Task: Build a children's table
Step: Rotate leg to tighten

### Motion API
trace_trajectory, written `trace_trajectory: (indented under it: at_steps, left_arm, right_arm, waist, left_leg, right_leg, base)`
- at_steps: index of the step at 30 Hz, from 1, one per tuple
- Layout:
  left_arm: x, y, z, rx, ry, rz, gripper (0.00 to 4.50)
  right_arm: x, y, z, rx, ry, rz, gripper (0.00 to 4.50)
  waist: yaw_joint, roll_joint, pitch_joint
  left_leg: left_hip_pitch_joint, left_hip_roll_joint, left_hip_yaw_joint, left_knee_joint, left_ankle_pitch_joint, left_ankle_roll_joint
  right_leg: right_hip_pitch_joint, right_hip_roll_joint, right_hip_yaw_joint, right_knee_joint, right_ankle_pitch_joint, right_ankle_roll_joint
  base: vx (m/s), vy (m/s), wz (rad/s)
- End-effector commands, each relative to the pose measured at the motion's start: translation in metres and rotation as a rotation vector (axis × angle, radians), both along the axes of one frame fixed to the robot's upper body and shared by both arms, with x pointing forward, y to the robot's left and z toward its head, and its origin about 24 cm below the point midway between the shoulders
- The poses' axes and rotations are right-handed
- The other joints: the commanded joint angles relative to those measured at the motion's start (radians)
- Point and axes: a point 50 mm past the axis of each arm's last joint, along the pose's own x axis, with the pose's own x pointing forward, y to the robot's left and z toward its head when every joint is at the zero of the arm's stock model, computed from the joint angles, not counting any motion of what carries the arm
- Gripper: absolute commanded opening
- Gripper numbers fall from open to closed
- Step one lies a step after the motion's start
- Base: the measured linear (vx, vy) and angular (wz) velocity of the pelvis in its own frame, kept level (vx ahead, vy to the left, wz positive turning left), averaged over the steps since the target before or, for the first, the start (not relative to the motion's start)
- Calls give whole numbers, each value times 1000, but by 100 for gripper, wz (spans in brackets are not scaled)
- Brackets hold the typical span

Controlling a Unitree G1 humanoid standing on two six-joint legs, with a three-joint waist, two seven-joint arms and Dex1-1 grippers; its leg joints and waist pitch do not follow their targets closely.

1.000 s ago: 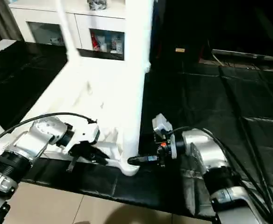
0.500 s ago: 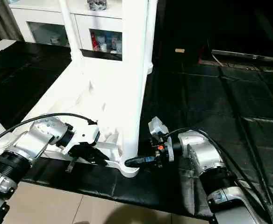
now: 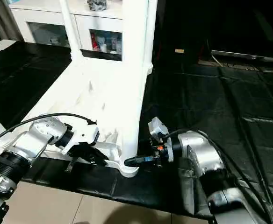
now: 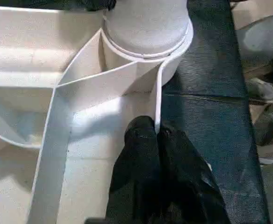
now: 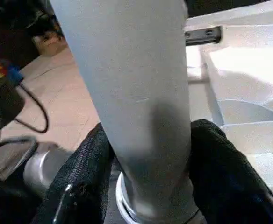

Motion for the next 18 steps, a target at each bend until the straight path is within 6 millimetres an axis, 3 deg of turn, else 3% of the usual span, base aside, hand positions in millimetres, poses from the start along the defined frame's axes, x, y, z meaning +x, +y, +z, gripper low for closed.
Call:
trace_trajectory:
  at_steps: [1, 2, 4, 5, 6, 8, 10, 12, 13, 16, 18]
  left_arm:
    - [3, -18, -5, -39, 4, 61, 0]
    - [3, -18, -5, -39, 4, 61, 0]
    - [12, -31, -2, -87, -5, 179, 0]
    - [12, -32, -2, -87, -5, 180, 0]
    - [13, -34, -2, -91, -7, 194, 0]
    - [16, -39, 0, -107, -14, 236, 0]
    - [25, -54, 4, -150, -29, 368, 0]
    - [33, -63, 6, -164, -52, 488, 0]
    - [35, -65, 6, -170, -57, 508, 0]
    - [39, -73, 9, -193, -74, 564, 0]
    - [39, -75, 10, -200, -76, 572, 0]
  right_arm:
    - [4, 16, -6, -8, 6, -103, 208]
    - [4, 16, -6, -8, 6, -103, 207]
    - [17, 31, -15, -84, -23, -340, 204]
    - [17, 32, -15, -85, -23, -343, 204]
    - [19, 34, -16, -94, -23, -374, 204]
    - [23, 40, -15, -98, -23, -429, 201]
    - [33, 57, -13, -113, -15, -569, 199]
    - [40, 66, -12, -129, -3, -676, 198]
    - [42, 67, -12, -141, -7, -702, 198]
    - [45, 72, -13, -173, -5, -758, 196]
    - [45, 73, -13, -163, 6, -771, 196]
  waist:
    - [-12, -2, -58]
    - [-13, -3, -56]
    - [-30, -1, -53]
    - [-37, -2, -49]
    - [-50, -6, -47]
    - [-66, -3, -49]
    - [-85, 5, -48]
    - [-104, 10, -52]
    - [-106, 13, -53]
    - [-109, 9, -55]
    - [-105, -1, -57]
  left_leg:
    - [-7, 1, 12, -69, -216, 30]
    - [-4, -2, 10, -71, -233, 23]
    - [-6, -6, 7, -71, -251, 14]
    - [-5, -9, 8, -71, -259, 10]
    - [-10, -17, 1, -70, -277, -1]
    - [-17, -19, -5, -70, -284, 5]
    - [-8, -20, -7, -68, -312, 7]
    - [-12, -17, -17, -71, -333, 9]
    - [-11, -17, -18, -70, -335, 14]
    - [-15, -16, -16, -73, -319, 37]
    - [-14, -14, -13, -73, -295, 49]
  right_leg:
    - [54, -45, 43, -78, -383, -161]
    - [53, -46, 40, -86, -440, -140]
    - [50, -46, 37, -94, -510, -106]
    - [47, -45, 35, -100, -536, -97]
    - [54, -46, 23, -108, -613, -59]
    - [59, -47, 14, -120, -653, -22]
    - [51, -44, 6, -126, -639, -33]
    - [62, -44, -12, -130, -599, -45]
    - [61, -45, -13, -132, -584, -50]
    - [62, -44, -5, -124, -495, -87]
    - [61, -46, 2, -117, -459, -110]
  base:
    - [0, 0, 0]
    - [0, 0, 0]
    - [0, 0, 0]
    - [0, 0, 0]
    - [0, 0, 0]
    - [0, 0, 0]
    - [0, 0, 0]
    - [0, 0, 0]
    - [0, 0, 0]
    - [0, 0, 0]
    - [0, 0, 0]
